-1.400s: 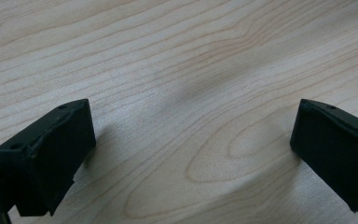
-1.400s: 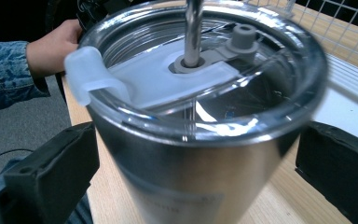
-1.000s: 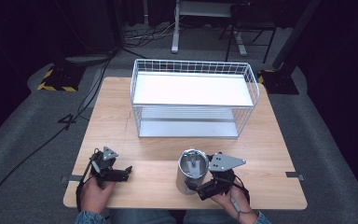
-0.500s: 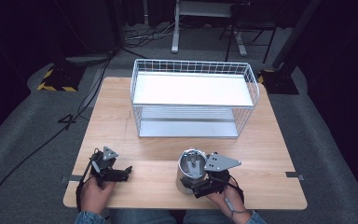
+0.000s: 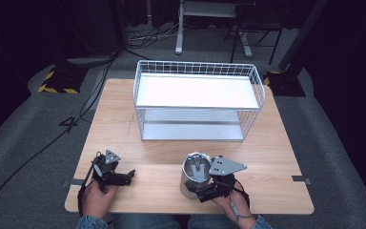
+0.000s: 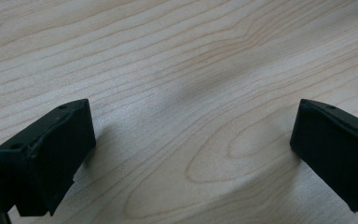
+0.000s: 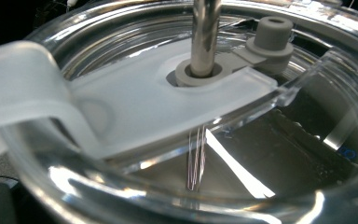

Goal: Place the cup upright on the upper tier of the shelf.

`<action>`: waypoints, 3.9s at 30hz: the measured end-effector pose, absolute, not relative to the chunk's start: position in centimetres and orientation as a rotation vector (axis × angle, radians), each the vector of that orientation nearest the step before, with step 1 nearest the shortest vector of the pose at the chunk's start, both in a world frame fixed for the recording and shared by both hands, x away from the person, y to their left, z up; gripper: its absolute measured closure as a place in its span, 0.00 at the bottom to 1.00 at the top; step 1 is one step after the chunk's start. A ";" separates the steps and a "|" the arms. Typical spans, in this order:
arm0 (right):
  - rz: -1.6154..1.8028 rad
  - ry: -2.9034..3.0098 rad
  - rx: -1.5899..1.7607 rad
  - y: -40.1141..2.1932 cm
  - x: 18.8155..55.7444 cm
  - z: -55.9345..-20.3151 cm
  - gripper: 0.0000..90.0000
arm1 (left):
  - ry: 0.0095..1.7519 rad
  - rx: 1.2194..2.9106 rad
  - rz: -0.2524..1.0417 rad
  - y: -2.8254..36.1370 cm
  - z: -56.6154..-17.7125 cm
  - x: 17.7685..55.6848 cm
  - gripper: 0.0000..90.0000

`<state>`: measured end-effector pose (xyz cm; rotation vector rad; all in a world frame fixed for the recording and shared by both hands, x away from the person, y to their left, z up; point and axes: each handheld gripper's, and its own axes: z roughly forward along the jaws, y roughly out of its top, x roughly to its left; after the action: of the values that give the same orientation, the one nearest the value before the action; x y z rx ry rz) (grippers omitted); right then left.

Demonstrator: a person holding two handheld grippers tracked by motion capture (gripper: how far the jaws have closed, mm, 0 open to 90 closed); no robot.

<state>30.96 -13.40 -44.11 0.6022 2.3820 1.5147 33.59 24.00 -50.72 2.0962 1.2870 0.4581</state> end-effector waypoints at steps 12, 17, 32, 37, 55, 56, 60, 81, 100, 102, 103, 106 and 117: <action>1.447 2.408 0.570 -13.1 31.0 -43.2 0.04 | 1.286 2.097 0.458 24.0 -50.7 33.6 0.00; 1.442 2.390 0.536 -13.2 31.1 -41.4 0.04 | 1.286 2.097 0.458 24.0 -50.7 33.6 0.00; 1.450 2.373 0.521 -13.4 31.6 -38.3 0.04 | 1.286 2.097 0.458 24.0 -50.7 33.6 0.00; 1.461 2.372 0.532 -13.6 32.0 -37.5 0.04 | 1.286 2.097 0.458 24.0 -50.7 33.6 0.00; 1.457 2.334 0.556 -14.2 33.6 -33.7 0.04 | 1.287 2.097 0.458 24.0 -50.7 33.6 0.00; 1.458 2.333 0.558 -14.3 33.8 -33.5 0.04 | 1.286 2.097 0.458 24.0 -50.7 33.6 0.00; 1.465 2.322 0.558 -14.3 34.3 -32.6 0.04 | 1.286 2.097 0.458 24.0 -50.7 33.6 0.00; 1.403 2.295 0.548 -14.0 37.3 -27.5 0.04 | 1.286 2.097 0.458 24.0 -50.7 33.6 0.00; 1.442 2.207 0.656 -14.4 42.8 -23.0 0.04 | 1.286 2.098 0.458 24.0 -50.7 33.6 0.00; 1.437 2.204 0.658 -14.3 43.2 -22.8 0.04 | 1.286 2.098 0.458 24.0 -50.7 33.6 0.00; 1.433 2.194 0.678 -14.4 44.0 -22.6 0.04 | 1.286 2.098 0.458 24.0 -50.7 33.6 0.00; 1.427 2.181 0.712 -14.5 45.1 -22.4 0.04 | 1.286 2.097 0.458 24.0 -50.7 33.6 0.00; 1.367 2.128 0.841 -15.4 49.5 -22.4 0.04 | 1.287 2.098 0.457 24.0 -50.7 33.6 0.00</action>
<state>49.47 -15.37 -22.44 0.8406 2.1276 1.3673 33.59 24.01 -50.71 2.0985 1.2865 0.4570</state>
